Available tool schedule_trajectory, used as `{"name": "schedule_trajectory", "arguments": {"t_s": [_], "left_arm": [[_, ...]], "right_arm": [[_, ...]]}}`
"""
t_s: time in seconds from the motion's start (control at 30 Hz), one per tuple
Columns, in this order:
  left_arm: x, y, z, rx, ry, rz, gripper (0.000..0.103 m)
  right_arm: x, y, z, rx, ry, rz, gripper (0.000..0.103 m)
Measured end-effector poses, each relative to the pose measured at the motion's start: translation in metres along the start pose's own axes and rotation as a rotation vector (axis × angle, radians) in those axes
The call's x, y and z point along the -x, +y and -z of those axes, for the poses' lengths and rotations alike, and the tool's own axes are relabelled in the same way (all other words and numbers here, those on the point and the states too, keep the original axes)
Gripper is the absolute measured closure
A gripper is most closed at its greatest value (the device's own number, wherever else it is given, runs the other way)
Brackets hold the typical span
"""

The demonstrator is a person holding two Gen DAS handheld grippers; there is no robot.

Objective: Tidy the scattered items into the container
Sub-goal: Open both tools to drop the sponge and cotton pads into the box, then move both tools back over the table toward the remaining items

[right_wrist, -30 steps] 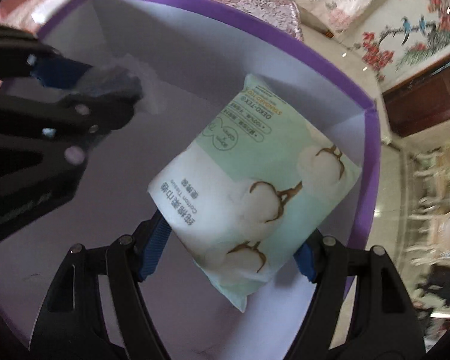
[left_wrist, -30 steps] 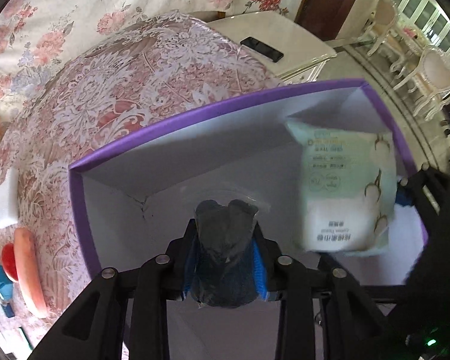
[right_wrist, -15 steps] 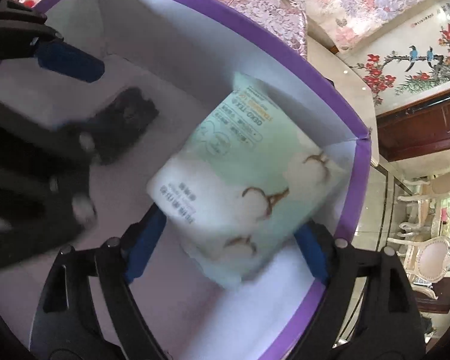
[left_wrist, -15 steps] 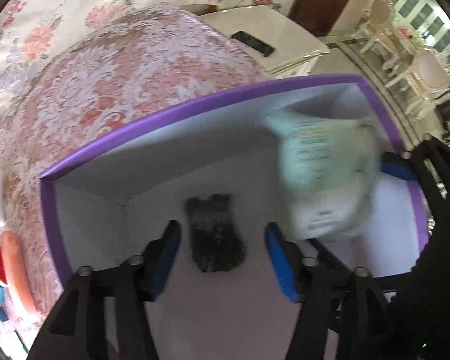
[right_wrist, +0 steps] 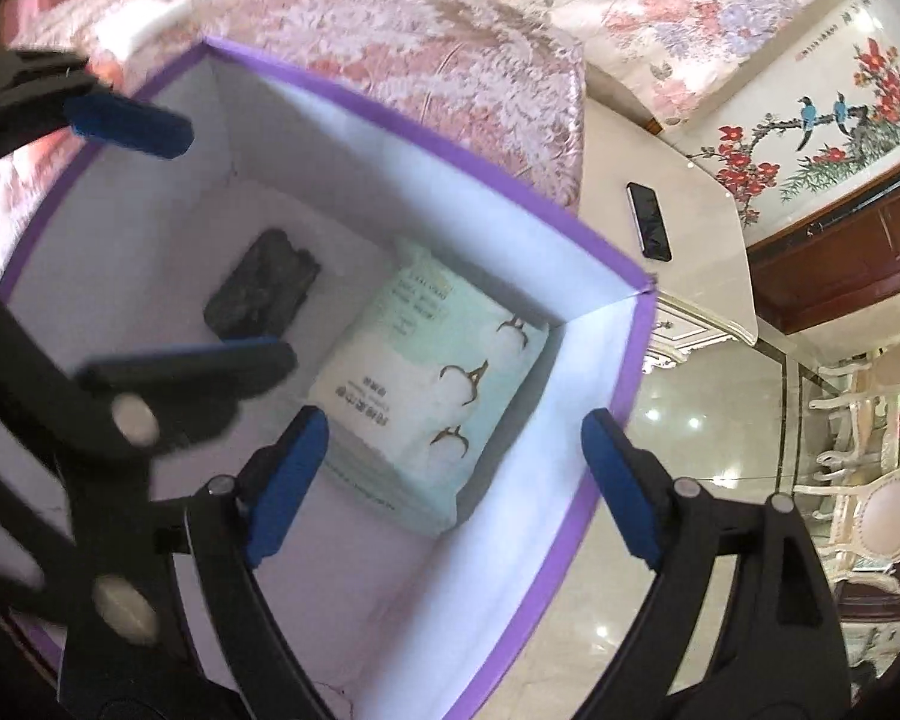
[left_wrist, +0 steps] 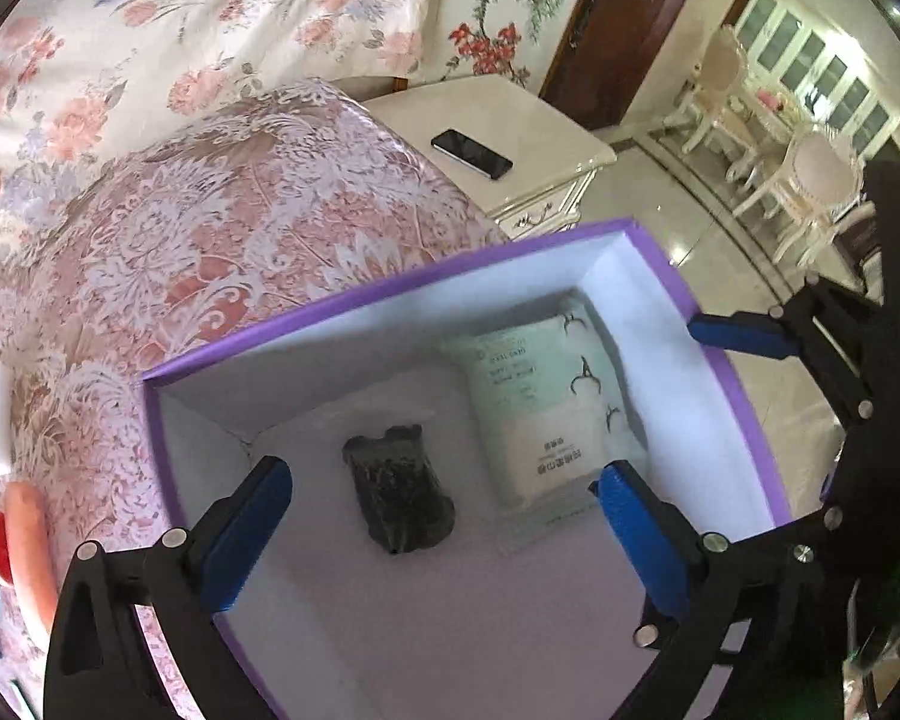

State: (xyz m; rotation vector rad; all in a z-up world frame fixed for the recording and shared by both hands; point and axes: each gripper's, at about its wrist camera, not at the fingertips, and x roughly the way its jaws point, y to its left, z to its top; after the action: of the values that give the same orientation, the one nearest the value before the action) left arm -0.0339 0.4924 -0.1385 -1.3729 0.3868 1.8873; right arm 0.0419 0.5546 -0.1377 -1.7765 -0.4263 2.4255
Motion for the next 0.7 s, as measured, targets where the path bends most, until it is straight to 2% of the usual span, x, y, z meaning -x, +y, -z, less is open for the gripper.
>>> {"name": "schedule_trajectory", "arguments": {"t_s": [0.33, 0.53, 0.7], "left_arm": [[0.065, 0.043, 0.013, 0.096, -0.131, 0.138, 0.000], [0.107, 0.080, 0.043, 0.142, -0.194, 0.116, 0.000], [0.124, 0.119, 0.078, 0.197, -0.172, 0.102, 0.000]], "right_arm": [[0.033, -0.013, -0.020, -0.181, -0.078, -0.075, 0.015], [0.053, 0.008, -0.042, -0.216, -0.124, -0.110, 0.015], [0.080, 0.050, -0.067, -0.214, -0.171, -0.121, 0.015]]}}
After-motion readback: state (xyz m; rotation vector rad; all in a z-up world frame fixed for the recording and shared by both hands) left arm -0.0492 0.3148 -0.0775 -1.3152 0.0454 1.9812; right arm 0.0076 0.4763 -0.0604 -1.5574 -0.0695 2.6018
